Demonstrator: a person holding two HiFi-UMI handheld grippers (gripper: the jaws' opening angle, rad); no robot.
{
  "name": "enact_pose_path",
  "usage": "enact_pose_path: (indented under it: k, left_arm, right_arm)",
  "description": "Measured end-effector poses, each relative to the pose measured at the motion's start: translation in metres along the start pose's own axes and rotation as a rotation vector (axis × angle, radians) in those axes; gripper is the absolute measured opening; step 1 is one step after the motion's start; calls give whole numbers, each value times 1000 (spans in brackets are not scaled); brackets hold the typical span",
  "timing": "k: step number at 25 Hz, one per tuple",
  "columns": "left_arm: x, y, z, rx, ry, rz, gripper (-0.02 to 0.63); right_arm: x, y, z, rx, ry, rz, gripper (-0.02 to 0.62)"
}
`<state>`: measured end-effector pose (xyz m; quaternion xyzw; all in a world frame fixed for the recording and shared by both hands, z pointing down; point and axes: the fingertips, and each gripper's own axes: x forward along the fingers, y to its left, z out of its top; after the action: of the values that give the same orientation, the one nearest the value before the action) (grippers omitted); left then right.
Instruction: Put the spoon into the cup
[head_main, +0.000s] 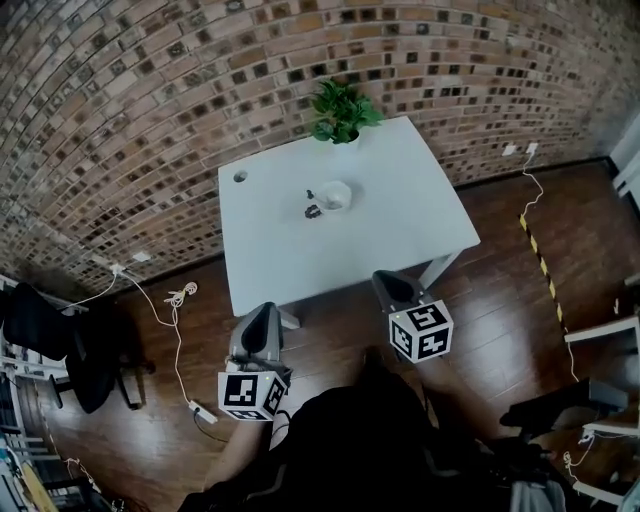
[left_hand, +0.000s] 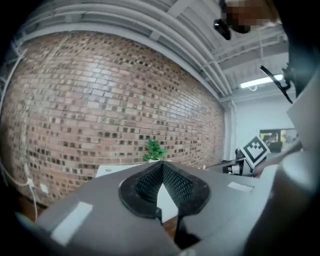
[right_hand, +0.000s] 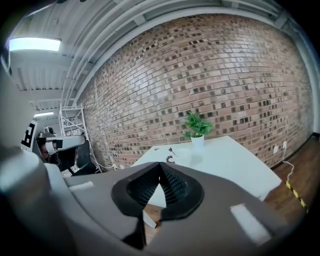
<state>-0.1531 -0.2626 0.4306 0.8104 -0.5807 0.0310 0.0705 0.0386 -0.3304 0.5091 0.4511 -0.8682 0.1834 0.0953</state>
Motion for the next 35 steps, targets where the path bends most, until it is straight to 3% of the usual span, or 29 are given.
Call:
enact_pose_path:
  k: [2, 7, 11, 16, 23, 26, 30, 35]
  left_arm:
    - [-18, -2, 2, 18, -4, -34, 5]
    - [-55, 3, -7, -54, -15, -57, 5]
    - [-84, -7, -6, 4, -10, -83, 5]
    - [-100, -16, -14, -15, -6, -119, 5]
    - [-121, -38, -5, -51, -50, -116, 5]
    - [-124, -52, -2, -41, -58, -118, 5]
    - [-122, -73, 13, 20, -82, -52, 5]
    - [-112, -129, 16, -6, -83, -32, 5]
  right_arm:
    - [-9, 18, -7, -6, -1, -5, 8]
    - [-36, 60, -18, -27, -20, -18, 8]
    - [-60, 83, -20, -71, -38, -43, 8]
    - [-98, 97, -9, -97, -66, -66, 8]
    - [-138, 91, 27, -129, -139, -93, 8]
    - [-157, 88, 36, -138, -156, -74, 8]
    - [-188, 76, 38, -120, -163, -28, 8]
    - [-234, 48, 29, -156, -151, 21, 8]
